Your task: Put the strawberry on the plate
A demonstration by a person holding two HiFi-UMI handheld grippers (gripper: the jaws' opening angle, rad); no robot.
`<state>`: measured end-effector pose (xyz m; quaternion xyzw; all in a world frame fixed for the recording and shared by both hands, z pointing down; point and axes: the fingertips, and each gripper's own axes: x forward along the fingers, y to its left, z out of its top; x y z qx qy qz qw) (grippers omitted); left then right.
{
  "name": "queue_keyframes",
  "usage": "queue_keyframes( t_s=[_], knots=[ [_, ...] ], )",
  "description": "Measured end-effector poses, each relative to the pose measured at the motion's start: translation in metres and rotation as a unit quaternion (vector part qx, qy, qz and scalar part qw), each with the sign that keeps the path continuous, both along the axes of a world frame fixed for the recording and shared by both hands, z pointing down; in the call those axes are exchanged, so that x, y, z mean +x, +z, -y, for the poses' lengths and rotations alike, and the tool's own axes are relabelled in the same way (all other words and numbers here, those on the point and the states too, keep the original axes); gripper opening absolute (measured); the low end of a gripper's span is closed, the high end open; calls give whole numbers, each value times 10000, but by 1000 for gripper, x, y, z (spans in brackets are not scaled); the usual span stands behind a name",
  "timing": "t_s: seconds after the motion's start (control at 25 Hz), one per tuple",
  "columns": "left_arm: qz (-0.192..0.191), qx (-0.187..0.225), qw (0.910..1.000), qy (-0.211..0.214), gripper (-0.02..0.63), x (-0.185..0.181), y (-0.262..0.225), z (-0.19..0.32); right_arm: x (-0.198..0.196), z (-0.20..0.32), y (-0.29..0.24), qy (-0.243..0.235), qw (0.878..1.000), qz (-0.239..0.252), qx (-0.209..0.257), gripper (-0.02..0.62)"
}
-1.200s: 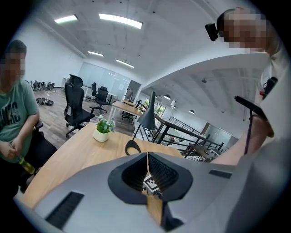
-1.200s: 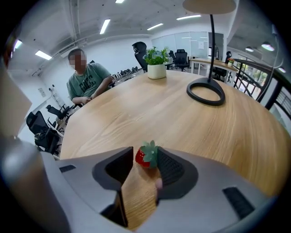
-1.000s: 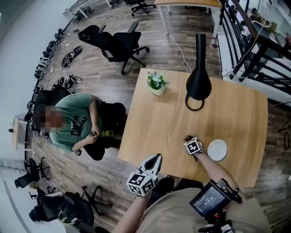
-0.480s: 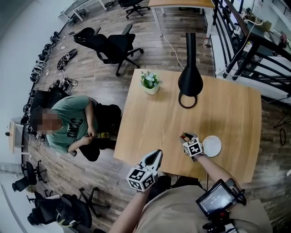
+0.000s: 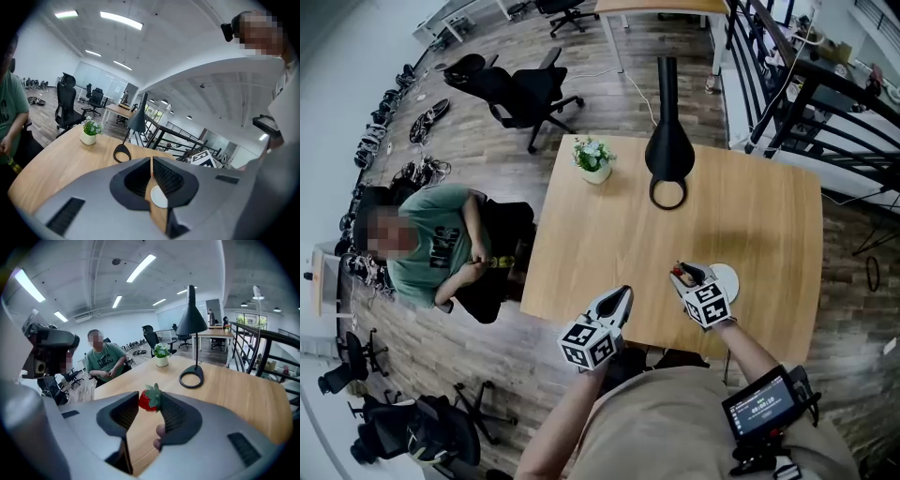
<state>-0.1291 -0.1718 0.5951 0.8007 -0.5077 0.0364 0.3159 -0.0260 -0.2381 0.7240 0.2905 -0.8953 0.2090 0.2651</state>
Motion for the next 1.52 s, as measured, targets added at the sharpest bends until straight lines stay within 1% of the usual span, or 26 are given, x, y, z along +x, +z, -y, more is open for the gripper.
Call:
queue_keyframes(
  t_s=[0.16,0.36,0.52,0.68,0.84,1.08,1.28,1.52],
  knots=[
    [-53,34,10000,-10,3,9,1,6,21,2,-38,-63,9992,90,390,150],
    [-168,81,9998,26,4,29,3,14,71,0,-73,87,9974,58,710,150],
    [-174,87,9997,124,3,42,3,19,109,-2,-88,280,9959,-15,859,150],
    [-128,20,9993,340,3,61,7,15,145,-11,-93,510,9945,-111,908,150],
    [-63,-71,9986,516,3,78,15,14,174,-18,-89,711,9930,-229,912,150],
    [100,-219,9968,768,3,98,28,16,199,-24,-68,826,9924,-404,816,150],
    [280,-395,9946,922,4,111,49,14,209,-28,-30,787,9931,-597,633,150],
    [523,-562,9909,1105,3,122,67,8,207,-31,28,630,9930,-894,444,149]
  ],
)
